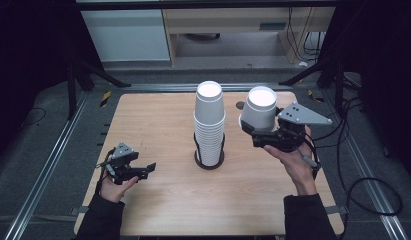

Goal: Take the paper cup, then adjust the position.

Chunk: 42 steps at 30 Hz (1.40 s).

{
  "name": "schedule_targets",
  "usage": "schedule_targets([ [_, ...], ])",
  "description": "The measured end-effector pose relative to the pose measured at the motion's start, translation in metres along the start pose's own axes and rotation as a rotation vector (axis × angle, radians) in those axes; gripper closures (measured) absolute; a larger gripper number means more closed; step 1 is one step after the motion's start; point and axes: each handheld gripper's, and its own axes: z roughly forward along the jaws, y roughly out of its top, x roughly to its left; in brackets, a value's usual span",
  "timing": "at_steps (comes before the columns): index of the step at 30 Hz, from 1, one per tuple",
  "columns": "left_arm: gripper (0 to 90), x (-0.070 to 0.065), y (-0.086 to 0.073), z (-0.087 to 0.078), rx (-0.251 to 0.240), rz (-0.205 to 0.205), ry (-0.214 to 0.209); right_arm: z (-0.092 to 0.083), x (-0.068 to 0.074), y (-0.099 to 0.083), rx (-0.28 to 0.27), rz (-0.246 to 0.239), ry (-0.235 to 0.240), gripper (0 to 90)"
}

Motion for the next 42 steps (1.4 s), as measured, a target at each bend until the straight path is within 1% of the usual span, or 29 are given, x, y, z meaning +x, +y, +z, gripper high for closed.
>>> schedule_targets([
  [1,16.0,0.000,0.000,0.000,0.001,0.003,-0.004,-0.001,-0.001,-0.009,0.018,0.004,0.005,13.2],
  [2,16.0,0.000,0.000,0.000,0.001,0.003,-0.004,-0.001,-0.001,-0.009,0.018,0.004,0.005,13.2],
  [4,16.0,-0.001,0.000,0.001,0.005,0.005,-0.007,-0.002,-0.003,-0.023,0.044,0.018,0.020,13.1],
  [6,15.9,-0.002,0.000,0.001,0.004,0.008,-0.012,-0.002,-0.003,-0.033,0.059,0.023,0.030,13.2],
  [11,15.8,-0.006,0.002,0.000,0.005,0.016,-0.028,0.000,0.000,-0.054,0.103,0.025,0.061,13.1],
  [12,15.8,-0.006,0.002,0.000,0.005,0.016,-0.028,0.000,0.000,-0.054,0.103,0.025,0.061,13.1],
  [13,15.8,-0.008,0.003,-0.001,0.003,0.024,-0.038,0.001,0.002,-0.062,0.121,0.017,0.088,13.0],
  [15,15.8,-0.010,0.005,-0.002,0.004,0.030,-0.051,0.003,0.005,-0.070,0.136,0.005,0.126,13.0],
  [16,15.8,-0.010,0.005,-0.002,0.004,0.030,-0.051,0.003,0.005,-0.070,0.136,0.005,0.126,13.0],
  [17,15.8,-0.013,0.006,-0.002,0.004,0.036,-0.062,0.004,0.007,-0.076,0.173,-0.011,0.149,13.0],
  [18,15.8,-0.013,0.006,-0.002,0.004,0.036,-0.062,0.004,0.007,-0.076,0.173,-0.011,0.149,13.0],
  [19,15.8,-0.014,0.006,-0.002,0.006,0.042,-0.071,0.004,0.008,-0.078,0.183,-0.025,0.158,13.0],
  [21,15.8,-0.017,0.007,-0.002,0.008,0.052,-0.082,0.004,0.010,-0.081,0.187,-0.018,0.189,13.1],
  [23,15.7,-0.019,0.008,-0.002,0.010,0.061,-0.095,0.005,0.012,-0.085,0.193,-0.026,0.221,13.0],
  [25,15.7,-0.024,0.010,-0.003,0.008,0.076,-0.113,0.007,0.015,-0.088,0.205,-0.038,0.242,13.0],
  [26,15.7,-0.024,0.010,-0.003,0.008,0.076,-0.113,0.007,0.015,-0.088,0.205,-0.038,0.242,13.0],
  [27,15.8,-0.027,0.012,-0.004,0.013,0.087,-0.130,0.009,0.019,-0.090,0.214,-0.048,0.265,13.0],
  [28,15.8,-0.027,0.012,-0.004,0.013,0.087,-0.130,0.009,0.019,-0.090,0.214,-0.048,0.265,13.0],
  [29,15.8,-0.031,0.012,-0.004,0.014,0.099,-0.146,0.012,0.022,-0.092,0.222,-0.052,0.288,13.1],
  [30,15.7,-0.031,0.012,-0.004,0.014,0.099,-0.146,0.012,0.022,-0.092,0.222,-0.052,0.288,13.1],
  [31,15.7,-0.034,0.013,-0.004,0.018,0.112,-0.157,0.015,0.026,-0.095,0.232,-0.059,0.309,13.0],
  [32,15.7,-0.034,0.013,-0.004,0.018,0.112,-0.157,0.017,0.027,-0.096,0.236,-0.064,0.322,13.0],
  [33,15.7,-0.037,0.014,-0.003,0.022,0.122,-0.171,0.018,0.029,-0.097,0.243,-0.071,0.332,13.0],
  [34,15.7,-0.037,0.014,-0.003,0.022,0.122,-0.171,0.018,0.029,-0.097,0.243,-0.071,0.332,13.0],
  [35,15.6,-0.041,0.015,-0.003,0.028,0.134,-0.183,0.021,0.033,-0.099,0.258,-0.087,0.353,13.1],
  [36,15.6,-0.041,0.015,-0.003,0.028,0.134,-0.183,0.023,0.034,-0.101,0.265,-0.096,0.363,13.0],
  [37,15.6,-0.044,0.016,-0.003,0.030,0.142,-0.204,0.024,0.036,-0.102,0.273,-0.102,0.372,13.1],
  [38,15.5,-0.044,0.016,-0.003,0.030,0.142,-0.204,0.025,0.038,-0.103,0.279,-0.108,0.382,13.1],
  [42,15.5,-0.051,0.018,-0.004,0.032,0.162,-0.237,0.031,0.044,-0.108,0.307,-0.131,0.406,13.1],
])
